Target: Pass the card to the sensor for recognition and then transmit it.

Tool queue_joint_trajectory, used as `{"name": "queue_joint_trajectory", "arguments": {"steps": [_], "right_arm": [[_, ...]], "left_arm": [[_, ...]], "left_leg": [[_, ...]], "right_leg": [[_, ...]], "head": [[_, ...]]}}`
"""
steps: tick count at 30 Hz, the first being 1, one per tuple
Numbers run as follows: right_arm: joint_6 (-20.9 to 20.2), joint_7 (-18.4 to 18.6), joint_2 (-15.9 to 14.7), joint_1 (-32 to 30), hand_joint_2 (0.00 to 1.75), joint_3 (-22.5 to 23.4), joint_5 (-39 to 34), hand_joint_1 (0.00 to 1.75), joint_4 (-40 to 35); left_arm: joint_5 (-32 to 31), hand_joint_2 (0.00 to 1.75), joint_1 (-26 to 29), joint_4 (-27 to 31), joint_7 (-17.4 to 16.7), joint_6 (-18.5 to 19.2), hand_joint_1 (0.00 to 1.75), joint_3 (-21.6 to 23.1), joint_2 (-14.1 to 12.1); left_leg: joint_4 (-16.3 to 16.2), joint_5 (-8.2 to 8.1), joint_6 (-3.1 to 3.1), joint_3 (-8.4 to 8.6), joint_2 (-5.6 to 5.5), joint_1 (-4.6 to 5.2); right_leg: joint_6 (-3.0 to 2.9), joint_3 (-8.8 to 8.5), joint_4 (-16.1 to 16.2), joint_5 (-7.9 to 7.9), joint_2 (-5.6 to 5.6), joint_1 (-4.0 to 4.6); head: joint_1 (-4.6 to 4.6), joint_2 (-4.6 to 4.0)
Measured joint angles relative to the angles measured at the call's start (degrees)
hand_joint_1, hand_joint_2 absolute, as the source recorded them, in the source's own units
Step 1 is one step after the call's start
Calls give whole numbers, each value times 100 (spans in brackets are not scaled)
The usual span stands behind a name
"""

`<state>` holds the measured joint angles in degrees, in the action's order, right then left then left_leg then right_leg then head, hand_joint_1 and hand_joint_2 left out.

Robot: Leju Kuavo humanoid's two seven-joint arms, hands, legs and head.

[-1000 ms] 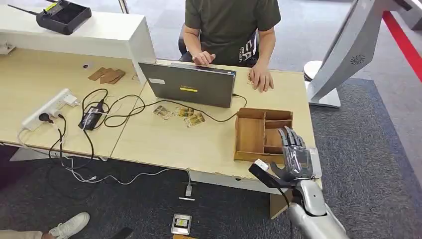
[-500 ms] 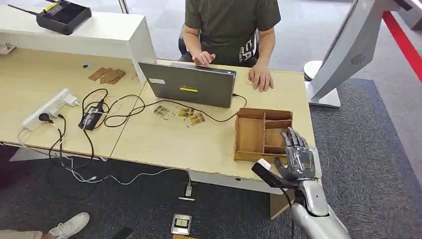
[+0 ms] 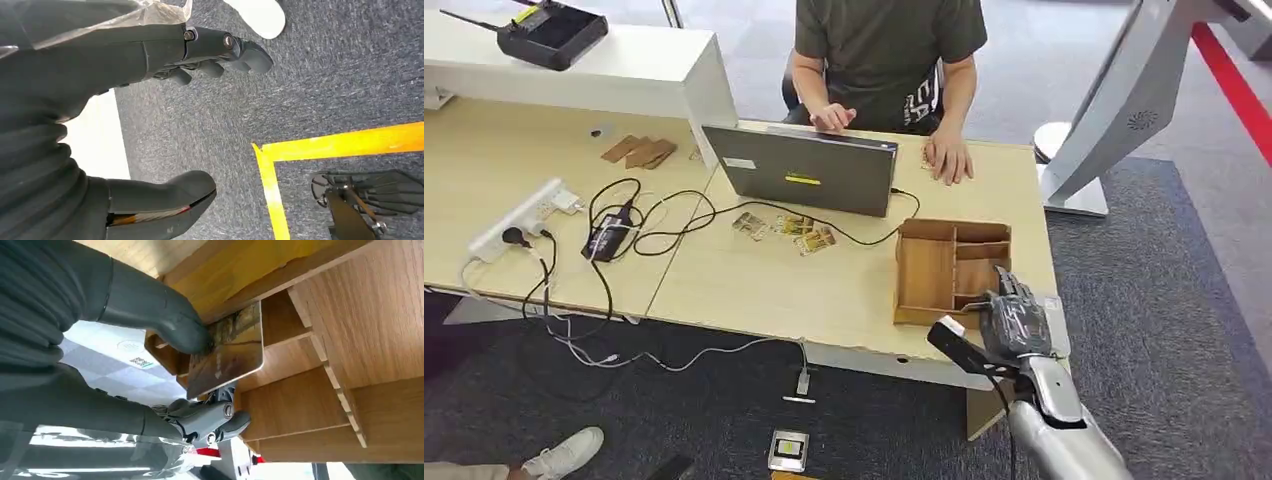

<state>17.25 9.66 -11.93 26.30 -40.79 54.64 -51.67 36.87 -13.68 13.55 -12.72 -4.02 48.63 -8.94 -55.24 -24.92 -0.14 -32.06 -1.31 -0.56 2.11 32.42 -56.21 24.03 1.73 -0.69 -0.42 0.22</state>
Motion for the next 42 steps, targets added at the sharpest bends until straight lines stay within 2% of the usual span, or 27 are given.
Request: {"name": "queue_joint_trajectory", "arguments": {"steps": [12,19,29,32,35,38,42], "right_arm": [[131,120,-42,24,175,-24,61,175,-193],[-138,343,-260,-6,175,-13,319,175,-987],[-265,452,-485,-124,175,182,422,175,-2155],[-361,308,-476,-94,175,212,326,175,-2326],[-415,-64,-378,20,175,230,-163,175,-2341],[-490,-461,-195,213,175,251,-907,175,-2188],[-416,-736,115,578,175,223,-1197,175,-1723]], "left_arm": [[0,175,-17,4,-26,7,0,0,-2],[20,175,-15,4,-11,28,0,0,-7],[61,175,-3,4,26,22,0,0,-13],[52,175,-4,4,28,22,0,0,-17],[24,175,-21,7,26,33,0,0,-17],[-35,175,-47,9,-9,50,0,0,-11],[-87,175,-117,9,-87,66,0,2,13]], "left_leg": [[0,0,0,0,0,0],[0,0,0,0,0,0],[0,0,0,-1,0,0],[0,0,0,-2,0,0],[0,0,1,-2,0,0],[0,0,1,-2,1,0],[0,2,3,-3,-2,-1]], "right_leg": [[0,-1,-1,0,0,0],[0,1,-1,0,0,0],[-1,1,-2,0,0,0],[-1,0,-3,0,0,0],[-1,0,-6,0,0,0],[-1,2,-8,0,0,0],[-1,2,-13,0,0,1]], "head": [[0,0],[0,0],[0,0],[0,0],[0,0],[0,0],[0,0]]}}
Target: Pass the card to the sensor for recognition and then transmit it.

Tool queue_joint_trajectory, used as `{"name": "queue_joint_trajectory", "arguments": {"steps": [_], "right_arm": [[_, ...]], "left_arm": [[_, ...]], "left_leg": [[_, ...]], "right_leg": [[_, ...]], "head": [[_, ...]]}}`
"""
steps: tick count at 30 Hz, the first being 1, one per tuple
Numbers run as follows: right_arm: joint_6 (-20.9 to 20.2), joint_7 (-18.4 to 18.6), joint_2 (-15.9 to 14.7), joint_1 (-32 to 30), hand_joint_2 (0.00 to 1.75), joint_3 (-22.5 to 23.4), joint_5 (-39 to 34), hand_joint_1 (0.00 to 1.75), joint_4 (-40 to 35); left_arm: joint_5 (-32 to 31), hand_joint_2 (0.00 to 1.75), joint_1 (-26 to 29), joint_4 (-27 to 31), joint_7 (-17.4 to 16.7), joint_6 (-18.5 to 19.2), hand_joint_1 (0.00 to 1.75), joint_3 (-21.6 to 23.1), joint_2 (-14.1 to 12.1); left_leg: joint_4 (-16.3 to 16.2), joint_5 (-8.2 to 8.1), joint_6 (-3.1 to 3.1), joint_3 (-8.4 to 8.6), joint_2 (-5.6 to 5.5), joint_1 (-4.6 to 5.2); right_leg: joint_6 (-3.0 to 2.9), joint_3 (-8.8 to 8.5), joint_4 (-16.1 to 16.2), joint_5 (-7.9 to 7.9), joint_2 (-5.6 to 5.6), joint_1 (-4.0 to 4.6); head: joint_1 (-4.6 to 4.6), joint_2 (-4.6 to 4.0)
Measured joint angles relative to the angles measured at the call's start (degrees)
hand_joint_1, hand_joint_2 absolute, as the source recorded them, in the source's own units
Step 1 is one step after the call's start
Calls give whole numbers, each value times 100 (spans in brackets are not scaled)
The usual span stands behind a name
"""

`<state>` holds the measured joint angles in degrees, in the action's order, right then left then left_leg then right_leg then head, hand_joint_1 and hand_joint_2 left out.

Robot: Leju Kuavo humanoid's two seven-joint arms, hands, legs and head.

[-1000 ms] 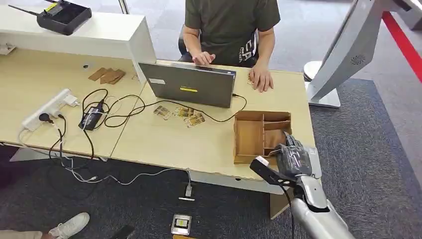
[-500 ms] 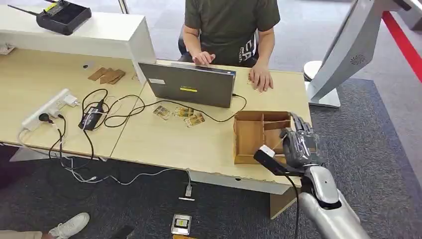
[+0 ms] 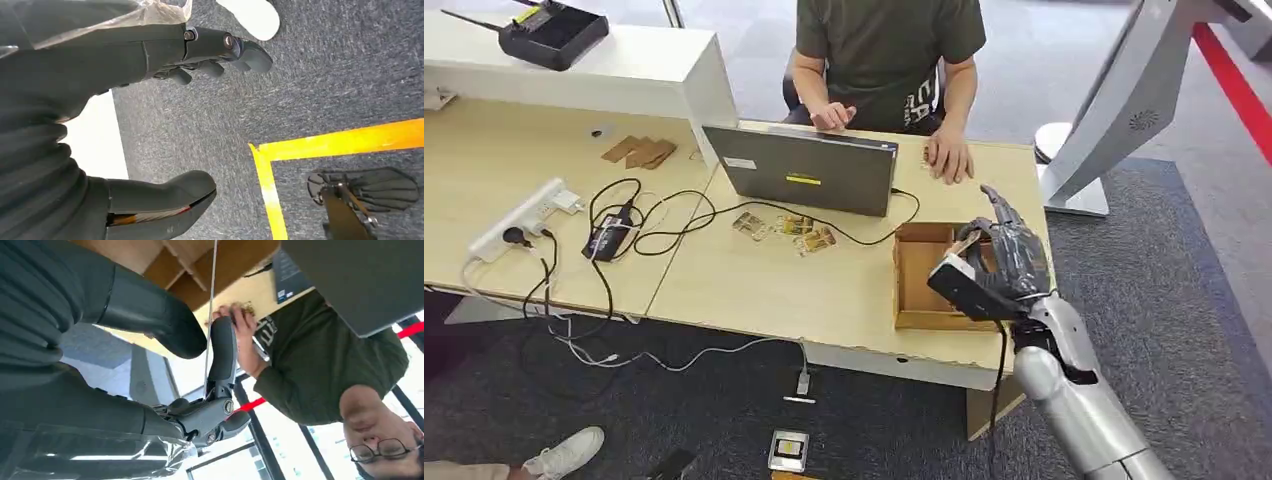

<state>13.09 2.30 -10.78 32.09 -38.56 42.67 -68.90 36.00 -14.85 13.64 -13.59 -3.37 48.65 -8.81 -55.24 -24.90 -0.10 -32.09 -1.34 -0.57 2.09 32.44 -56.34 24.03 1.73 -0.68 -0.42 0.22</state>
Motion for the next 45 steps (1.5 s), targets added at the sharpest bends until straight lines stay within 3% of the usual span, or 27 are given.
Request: {"name": "queue_joint_trajectory", "arguments": {"steps": [5,11,18,34,35,36,37,45], "right_arm": [[116,-169,435,452,175,-57,-306,175,645],[208,-193,696,660,175,-116,-354,175,1100],[564,4,1052,1104,175,-179,-328,175,1721],[809,-144,1264,1515,175,-229,-378,175,2912],[809,-147,1264,1524,175,-229,-378,141,2947],[822,-158,1264,1541,175,-229,-387,31,2986],[842,-175,1268,1563,175,-229,-398,0,3037],[1100,-252,1192,1657,175,-199,-569,0,3349]], "left_arm": [[-64,175,-104,2,-81,26,0,9,42],[-77,175,-128,2,-92,26,0,26,66],[-273,175,-280,2,-263,105,0,107,138],[-332,175,-513,2,-394,201,0,282,208],[-330,175,-515,2,-402,201,0,284,208],[-324,175,-516,2,-407,201,0,286,208],[-313,175,-516,2,-409,201,0,289,208],[-236,175,-512,0,-422,170,0,297,205]], "left_leg": [[0,0,1,1,-1,0],[-1,-1,1,-1,-2,-1],[-1,-1,3,-1,-1,-1],[-2,-1,6,-1,-1,-1],[-2,-1,6,-1,-1,-1],[-2,-1,6,0,0,-1],[-2,-1,6,0,0,-1],[-3,-1,6,1,-1,-1]], "right_leg": [[-1,1,-3,1,0,0],[-2,3,-2,3,0,1],[-3,6,-2,2,0,0],[-3,6,-3,2,0,1],[-3,6,-3,2,0,1],[-3,6,-3,2,0,1],[-3,6,-3,2,0,1],[-3,5,-2,2,0,0]], "head": [[0,0],[0,0],[0,0],[0,0],[0,0],[0,0],[0,0],[0,0]]}}
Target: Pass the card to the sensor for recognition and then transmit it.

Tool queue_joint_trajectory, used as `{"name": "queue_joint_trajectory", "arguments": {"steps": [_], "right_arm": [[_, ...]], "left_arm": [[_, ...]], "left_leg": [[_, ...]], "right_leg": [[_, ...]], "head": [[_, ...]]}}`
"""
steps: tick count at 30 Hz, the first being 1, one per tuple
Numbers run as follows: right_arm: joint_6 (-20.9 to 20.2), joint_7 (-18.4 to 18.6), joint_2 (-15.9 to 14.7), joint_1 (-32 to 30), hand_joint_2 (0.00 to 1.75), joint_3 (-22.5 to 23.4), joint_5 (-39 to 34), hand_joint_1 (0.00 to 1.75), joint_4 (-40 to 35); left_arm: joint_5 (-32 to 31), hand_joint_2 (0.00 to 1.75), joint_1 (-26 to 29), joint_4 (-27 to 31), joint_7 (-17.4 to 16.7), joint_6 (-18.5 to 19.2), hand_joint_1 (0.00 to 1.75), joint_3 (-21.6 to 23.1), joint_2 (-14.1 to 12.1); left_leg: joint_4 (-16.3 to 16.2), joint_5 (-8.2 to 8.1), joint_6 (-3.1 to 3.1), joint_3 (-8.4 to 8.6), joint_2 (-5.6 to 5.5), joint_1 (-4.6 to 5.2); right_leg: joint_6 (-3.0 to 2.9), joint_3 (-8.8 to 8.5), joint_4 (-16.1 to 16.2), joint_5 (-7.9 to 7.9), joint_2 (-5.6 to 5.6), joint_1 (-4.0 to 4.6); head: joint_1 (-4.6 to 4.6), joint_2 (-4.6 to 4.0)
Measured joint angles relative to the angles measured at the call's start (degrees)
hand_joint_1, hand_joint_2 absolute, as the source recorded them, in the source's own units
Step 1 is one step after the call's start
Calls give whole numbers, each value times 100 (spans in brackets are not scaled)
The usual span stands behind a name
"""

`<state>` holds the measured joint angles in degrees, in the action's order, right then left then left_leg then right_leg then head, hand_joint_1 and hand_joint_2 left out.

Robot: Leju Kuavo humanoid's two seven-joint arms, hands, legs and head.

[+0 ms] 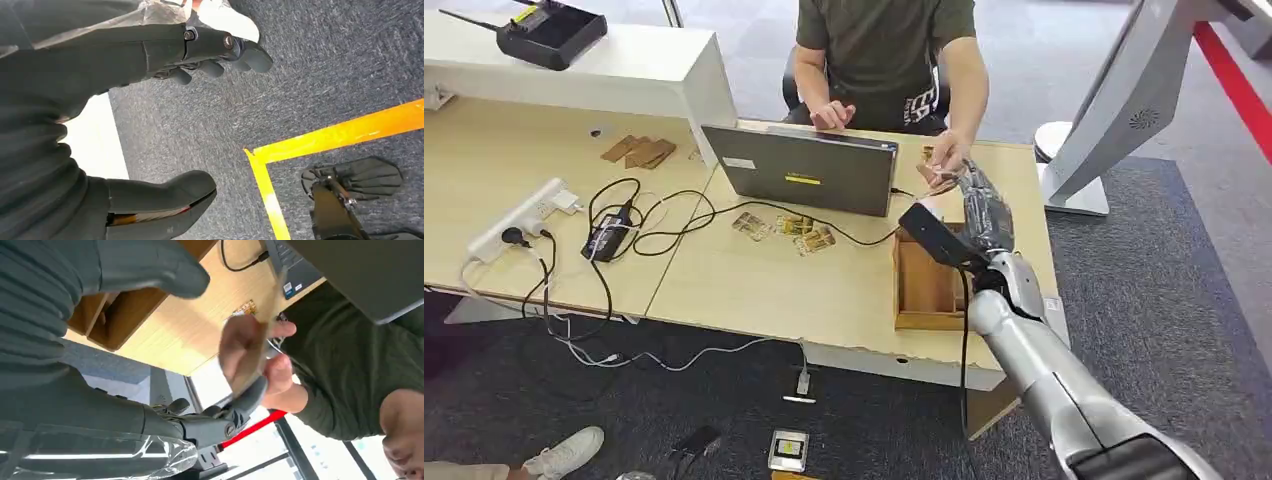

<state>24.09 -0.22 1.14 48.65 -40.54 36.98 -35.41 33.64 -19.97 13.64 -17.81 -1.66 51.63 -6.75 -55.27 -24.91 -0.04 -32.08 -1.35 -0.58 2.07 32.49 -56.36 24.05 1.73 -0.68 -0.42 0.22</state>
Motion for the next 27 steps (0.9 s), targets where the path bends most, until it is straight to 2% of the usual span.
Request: {"name": "queue_joint_trajectory", "arguments": {"steps": [6,10,13,16,19,24,27], "right_arm": [[275,-207,-251,-16,175,131,-297,0,50],[993,-492,-542,-178,175,402,-894,0,-86],[1351,-511,-981,-557,175,723,-1444,0,-478],[1388,-420,-1397,-1067,175,1039,-1955,0,-829],[1383,-657,-1707,-1525,175,1329,-2766,0,-925],[1250,-1453,-1978,-1927,175,1748,-4074,0,-647],[1193,-1524,-2037,-2011,175,1890,-4298,0,-455]], "left_arm": [[46,175,23,-7,4,-59,0,7,-2],[147,175,87,-7,63,-103,0,7,-20],[269,175,204,-11,144,-164,0,7,-65],[391,175,312,-15,265,-273,0,7,-133],[524,175,418,-20,422,-371,0,-2,-205],[699,175,585,-22,608,-428,0,-26,-299],[726,175,626,-24,638,-444,0,-31,-321]], "left_leg": [[-1,0,0,1,2,1],[-2,-1,-1,5,-7,0],[-2,-6,-4,8,-6,0],[-2,-13,-4,9,-7,2],[-2,-16,-4,8,-7,2],[0,-19,1,9,-6,1],[0,-19,1,11,-3,0]], "right_leg": [[0,0,2,0,0,-1],[1,-3,7,0,-2,0],[3,-10,10,2,-4,0],[5,-12,13,3,-4,-1],[6,-11,14,5,-3,-1],[1,-9,11,9,-2,-1],[0,-6,10,9,-2,0]], "head": [[0,0],[0,0],[0,0],[0,0],[0,0],[0,0],[0,0]]}}
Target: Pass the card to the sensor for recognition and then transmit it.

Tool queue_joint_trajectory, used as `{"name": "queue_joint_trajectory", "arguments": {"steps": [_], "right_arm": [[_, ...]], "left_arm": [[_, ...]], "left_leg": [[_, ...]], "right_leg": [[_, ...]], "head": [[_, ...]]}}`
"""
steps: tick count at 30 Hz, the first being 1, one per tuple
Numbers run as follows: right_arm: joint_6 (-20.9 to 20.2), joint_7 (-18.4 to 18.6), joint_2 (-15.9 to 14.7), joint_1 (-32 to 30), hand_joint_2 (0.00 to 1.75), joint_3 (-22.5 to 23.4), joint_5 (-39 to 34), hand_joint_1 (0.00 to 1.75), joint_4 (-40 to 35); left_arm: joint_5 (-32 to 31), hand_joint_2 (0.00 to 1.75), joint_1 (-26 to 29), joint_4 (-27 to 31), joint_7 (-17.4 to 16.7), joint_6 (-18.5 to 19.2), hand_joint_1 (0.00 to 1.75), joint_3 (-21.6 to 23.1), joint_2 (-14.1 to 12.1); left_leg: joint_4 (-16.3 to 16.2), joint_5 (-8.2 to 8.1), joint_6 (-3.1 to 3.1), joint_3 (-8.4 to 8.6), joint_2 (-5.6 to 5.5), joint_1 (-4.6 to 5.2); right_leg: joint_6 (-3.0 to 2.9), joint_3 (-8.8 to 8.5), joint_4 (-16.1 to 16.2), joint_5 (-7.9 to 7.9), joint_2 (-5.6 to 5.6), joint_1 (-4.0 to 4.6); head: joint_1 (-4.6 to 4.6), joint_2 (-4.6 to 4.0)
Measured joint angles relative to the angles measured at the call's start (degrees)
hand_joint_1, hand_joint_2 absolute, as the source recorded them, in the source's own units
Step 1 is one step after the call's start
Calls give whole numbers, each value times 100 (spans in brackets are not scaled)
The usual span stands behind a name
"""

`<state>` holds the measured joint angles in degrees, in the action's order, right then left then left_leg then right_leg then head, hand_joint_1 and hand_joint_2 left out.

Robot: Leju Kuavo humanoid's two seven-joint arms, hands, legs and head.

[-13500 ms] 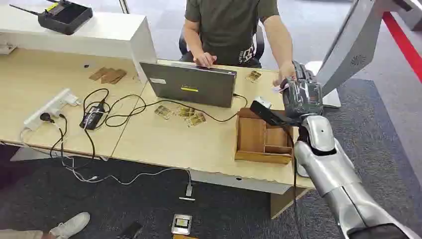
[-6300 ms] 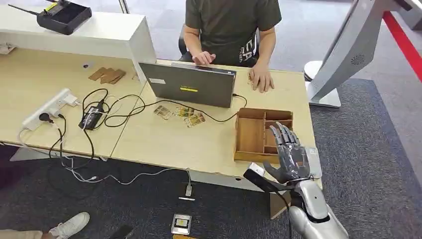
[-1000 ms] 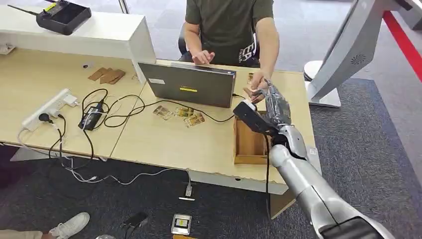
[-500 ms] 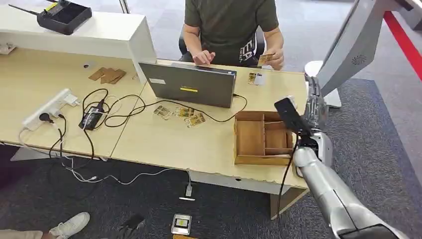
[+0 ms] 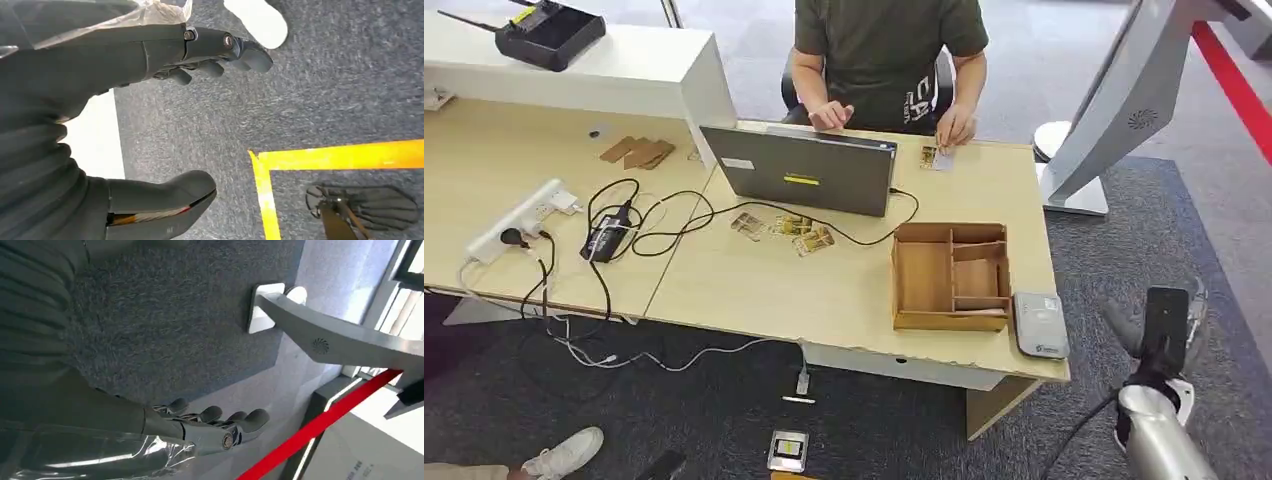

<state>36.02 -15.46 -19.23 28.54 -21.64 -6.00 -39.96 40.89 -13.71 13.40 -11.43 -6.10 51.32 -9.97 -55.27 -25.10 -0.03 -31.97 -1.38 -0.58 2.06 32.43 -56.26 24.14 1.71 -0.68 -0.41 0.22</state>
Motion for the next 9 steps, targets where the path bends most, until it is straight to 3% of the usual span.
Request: {"name": "queue_joint_trajectory", "arguments": {"steps": [3,6,8,9], "right_arm": [[-383,309,-48,-161,175,178,-640,0,370],[-1127,593,-44,-560,175,302,-1070,0,836],[-1759,894,-11,-936,175,345,-1301,0,1125],[-1861,934,18,-1091,175,352,-1350,0,1231]], "left_arm": [[127,175,57,0,289,-158,0,-48,-22],[236,175,151,0,906,-479,0,-136,-28],[323,175,188,0,1171,-640,0,-197,-31],[334,175,198,0,1205,-658,0,-221,-31]], "left_leg": [[0,-1,1,12,-8,-6],[0,-14,5,20,-10,-7],[1,-24,4,19,-13,-7],[1,-26,3,18,-18,-7]], "right_leg": [[6,-18,3,14,-5,7],[3,-30,4,21,-9,8],[-1,-32,1,28,-12,8],[-6,-32,-1,33,-13,8]], "head": [[0,0],[0,0],[0,0],[0,0]]}}
